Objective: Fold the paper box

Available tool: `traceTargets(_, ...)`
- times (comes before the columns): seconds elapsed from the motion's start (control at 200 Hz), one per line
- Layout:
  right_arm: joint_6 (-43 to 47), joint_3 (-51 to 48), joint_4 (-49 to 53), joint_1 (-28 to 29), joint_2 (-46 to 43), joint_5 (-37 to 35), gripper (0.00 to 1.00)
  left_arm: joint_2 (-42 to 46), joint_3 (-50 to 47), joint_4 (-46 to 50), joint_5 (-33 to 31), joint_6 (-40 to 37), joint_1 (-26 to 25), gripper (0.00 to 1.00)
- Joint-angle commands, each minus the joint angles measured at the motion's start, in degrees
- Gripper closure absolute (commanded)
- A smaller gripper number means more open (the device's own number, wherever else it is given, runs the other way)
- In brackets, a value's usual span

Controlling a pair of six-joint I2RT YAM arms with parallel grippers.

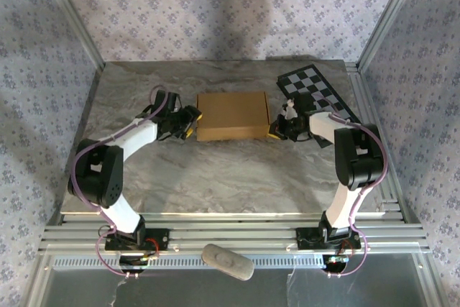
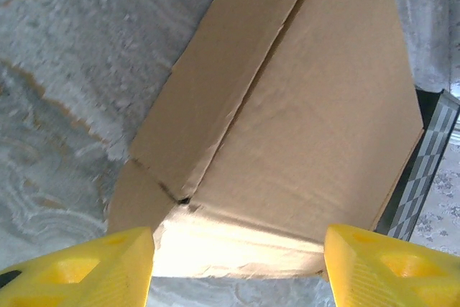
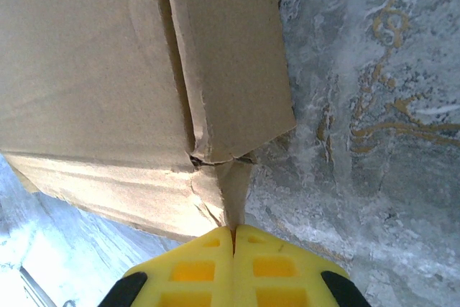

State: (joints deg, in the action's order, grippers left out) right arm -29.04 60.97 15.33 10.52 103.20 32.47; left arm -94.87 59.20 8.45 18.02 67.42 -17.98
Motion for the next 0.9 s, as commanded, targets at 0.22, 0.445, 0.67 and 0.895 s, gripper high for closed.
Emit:
traceTargets(0.22, 0.51, 2.79, 3.12, 0.36, 2.44, 0.41, 0.94, -8.84, 7.94, 4.2, 1.26, -3.45, 0.34, 0.38)
traceTargets(0.445, 0.21, 3.62, 2.87, 0.72, 3.44, 0.82, 0.94, -10.18, 8.13, 5.07, 0.33, -3.2, -0.12, 0.39)
traceTargets(0.67, 0.13, 4.16, 2.67, 0.82, 4.18, 1.54, 0.94, -12.3, 7.6, 2.89, 0.37, -2.68, -0.57, 0.45)
traceTargets(0.895, 0.51, 3.72, 1.25, 0.71, 4.47, 2.15, 0.94, -13.32, 7.12, 3.67, -0.51, -3.43, -0.46, 0.55)
